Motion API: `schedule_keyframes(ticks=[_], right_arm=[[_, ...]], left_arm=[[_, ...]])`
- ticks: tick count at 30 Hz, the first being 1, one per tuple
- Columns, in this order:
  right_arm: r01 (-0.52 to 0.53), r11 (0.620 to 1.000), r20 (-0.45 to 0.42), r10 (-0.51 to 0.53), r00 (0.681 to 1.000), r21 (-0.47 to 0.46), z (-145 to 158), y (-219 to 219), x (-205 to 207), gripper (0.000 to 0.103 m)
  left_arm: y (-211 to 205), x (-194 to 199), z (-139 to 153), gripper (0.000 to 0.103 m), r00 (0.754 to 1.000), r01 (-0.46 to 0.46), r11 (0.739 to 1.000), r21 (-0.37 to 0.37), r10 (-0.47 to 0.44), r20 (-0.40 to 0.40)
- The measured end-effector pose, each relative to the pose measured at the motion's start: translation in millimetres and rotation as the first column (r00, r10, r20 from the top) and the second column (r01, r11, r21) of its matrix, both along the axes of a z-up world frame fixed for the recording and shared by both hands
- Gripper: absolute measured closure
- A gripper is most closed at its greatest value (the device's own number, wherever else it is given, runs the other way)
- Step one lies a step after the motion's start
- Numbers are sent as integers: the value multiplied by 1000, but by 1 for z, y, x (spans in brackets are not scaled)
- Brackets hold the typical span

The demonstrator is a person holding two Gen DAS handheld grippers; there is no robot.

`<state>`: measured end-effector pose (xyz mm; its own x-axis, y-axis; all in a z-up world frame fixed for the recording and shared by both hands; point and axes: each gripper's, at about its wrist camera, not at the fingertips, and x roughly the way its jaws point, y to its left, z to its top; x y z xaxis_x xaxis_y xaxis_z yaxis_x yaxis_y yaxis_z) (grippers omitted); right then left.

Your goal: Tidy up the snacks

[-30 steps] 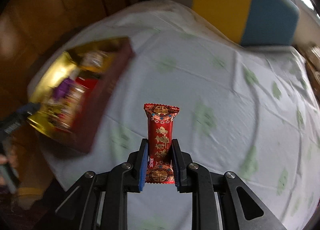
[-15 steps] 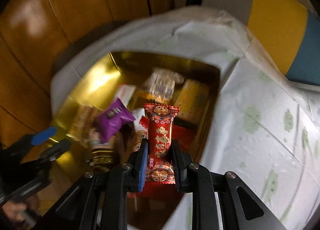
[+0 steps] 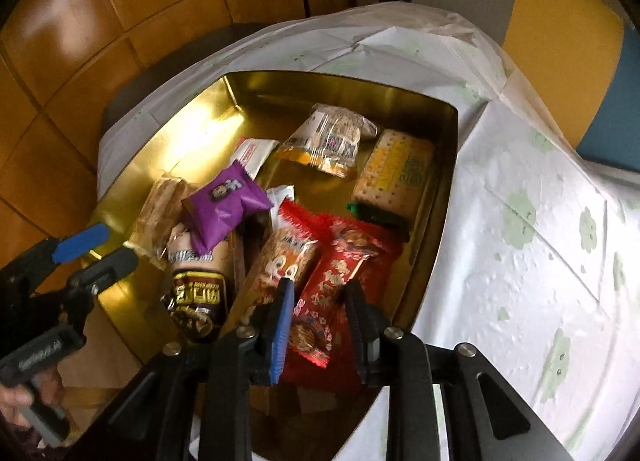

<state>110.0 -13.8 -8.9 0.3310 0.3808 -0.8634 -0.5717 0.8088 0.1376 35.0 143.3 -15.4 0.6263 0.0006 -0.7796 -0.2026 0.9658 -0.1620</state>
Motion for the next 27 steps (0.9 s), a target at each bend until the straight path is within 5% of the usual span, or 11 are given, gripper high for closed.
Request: schedule_keyframes(ticks=[15,27], right_arm=[[74,997,19,-74,997,7,-8,6,16,79],[133,989,94,-138,986,58,12,-9,-12,53]], left_arm=[[-12,-3,9,41,1000,3,999,53,-4,17],[-23,-15,16,40,999,-16,995,100,11,49]])
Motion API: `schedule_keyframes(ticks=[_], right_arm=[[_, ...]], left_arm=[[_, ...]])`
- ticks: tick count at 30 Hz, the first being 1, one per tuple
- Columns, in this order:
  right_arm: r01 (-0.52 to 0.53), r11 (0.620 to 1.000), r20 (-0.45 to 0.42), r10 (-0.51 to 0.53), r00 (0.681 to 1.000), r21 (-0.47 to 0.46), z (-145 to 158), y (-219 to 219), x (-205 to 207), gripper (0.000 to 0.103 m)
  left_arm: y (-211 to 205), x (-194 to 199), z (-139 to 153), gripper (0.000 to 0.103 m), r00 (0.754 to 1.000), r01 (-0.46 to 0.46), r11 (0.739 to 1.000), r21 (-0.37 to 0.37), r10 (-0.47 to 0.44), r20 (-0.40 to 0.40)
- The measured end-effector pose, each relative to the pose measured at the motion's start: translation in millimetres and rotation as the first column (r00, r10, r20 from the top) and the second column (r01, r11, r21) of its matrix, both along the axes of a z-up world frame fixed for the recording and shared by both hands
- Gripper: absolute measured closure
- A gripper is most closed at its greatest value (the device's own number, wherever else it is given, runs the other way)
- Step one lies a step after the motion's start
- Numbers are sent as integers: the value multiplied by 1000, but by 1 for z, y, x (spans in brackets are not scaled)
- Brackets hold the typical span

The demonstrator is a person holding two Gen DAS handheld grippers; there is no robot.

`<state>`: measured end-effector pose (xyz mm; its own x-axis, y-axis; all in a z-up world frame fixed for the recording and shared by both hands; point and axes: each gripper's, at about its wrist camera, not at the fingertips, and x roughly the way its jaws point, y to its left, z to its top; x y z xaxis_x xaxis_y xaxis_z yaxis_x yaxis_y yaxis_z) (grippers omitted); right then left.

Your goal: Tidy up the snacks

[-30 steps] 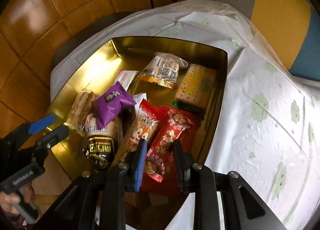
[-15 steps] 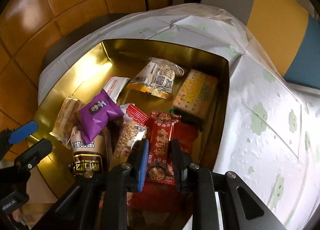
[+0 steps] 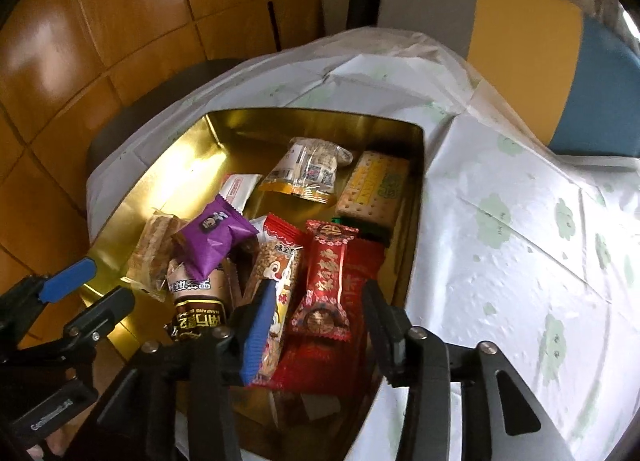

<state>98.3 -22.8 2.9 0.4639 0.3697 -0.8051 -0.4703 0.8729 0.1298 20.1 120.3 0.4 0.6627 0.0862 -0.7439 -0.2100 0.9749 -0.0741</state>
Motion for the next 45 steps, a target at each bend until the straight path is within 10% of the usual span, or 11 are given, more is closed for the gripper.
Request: schedule_keyframes(ticks=[20,45], right_arm=[[254,964,140,-264,954,81,14,-57,-85,31],[260,963,152,-268,951,72,15,-57,-97,25]], left_arm=[[-14,-31,9,26,995,-75,995,64,71,68],[-14,-41,17,30,989,-89,993,73,80,127]])
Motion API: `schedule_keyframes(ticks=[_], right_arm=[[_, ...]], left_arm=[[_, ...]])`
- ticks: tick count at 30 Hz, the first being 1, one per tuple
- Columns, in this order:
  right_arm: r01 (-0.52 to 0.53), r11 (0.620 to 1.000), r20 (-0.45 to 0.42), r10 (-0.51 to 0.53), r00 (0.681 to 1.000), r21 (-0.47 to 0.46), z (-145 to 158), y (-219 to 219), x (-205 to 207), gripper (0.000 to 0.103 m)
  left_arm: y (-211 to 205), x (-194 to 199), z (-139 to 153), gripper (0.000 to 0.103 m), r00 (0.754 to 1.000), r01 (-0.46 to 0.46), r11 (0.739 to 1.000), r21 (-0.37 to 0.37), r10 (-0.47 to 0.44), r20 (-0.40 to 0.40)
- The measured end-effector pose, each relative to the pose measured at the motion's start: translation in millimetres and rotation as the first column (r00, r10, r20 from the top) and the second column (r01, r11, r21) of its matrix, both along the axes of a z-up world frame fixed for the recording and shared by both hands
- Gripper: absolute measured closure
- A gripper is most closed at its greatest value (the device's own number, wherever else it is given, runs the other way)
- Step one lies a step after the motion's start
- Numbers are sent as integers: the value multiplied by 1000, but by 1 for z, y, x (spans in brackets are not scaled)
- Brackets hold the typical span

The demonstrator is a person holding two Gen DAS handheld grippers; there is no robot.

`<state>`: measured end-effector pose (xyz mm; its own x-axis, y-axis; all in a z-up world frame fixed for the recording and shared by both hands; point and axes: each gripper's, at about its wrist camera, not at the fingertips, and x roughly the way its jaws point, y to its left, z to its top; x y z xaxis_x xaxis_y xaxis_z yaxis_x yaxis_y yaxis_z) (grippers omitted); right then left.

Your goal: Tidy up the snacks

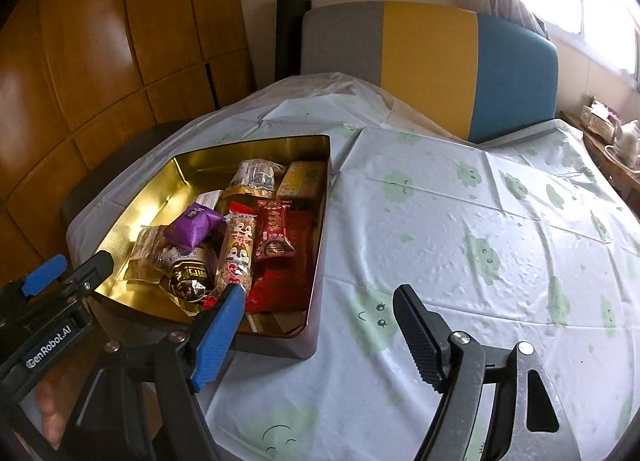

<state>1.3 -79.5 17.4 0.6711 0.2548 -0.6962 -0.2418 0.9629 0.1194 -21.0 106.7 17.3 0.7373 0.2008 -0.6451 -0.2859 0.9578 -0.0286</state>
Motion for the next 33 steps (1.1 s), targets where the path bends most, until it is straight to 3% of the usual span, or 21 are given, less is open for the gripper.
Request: schedule_keyframes(ticks=[2,24,26,28,33], right_arm=[[0,1000,0,0,1000,-1,0,0,0,25],[-5,1000,-5,5,1000,-1,-3,1,0,25],[-6,1000,-6,6,1000,-1,-3,1,0,25],[-6,1000,-7,6,1000,-1,-3,1,0,25],[-9,1000,-10,9,1000,-2,-4,0,0,24]], left_arm=[[0,0,0,33,1000,0,1000,4,0,-3],[0,1,0,34,1000,16,1000,-13,-16,0],[1,1,-1,48,1000,18,1000,-21,-17,6],[4,2,-1,51,1000,28,999,-45,-27,12],[8,3,4,51,999,14,1000,-23,-13,29]])
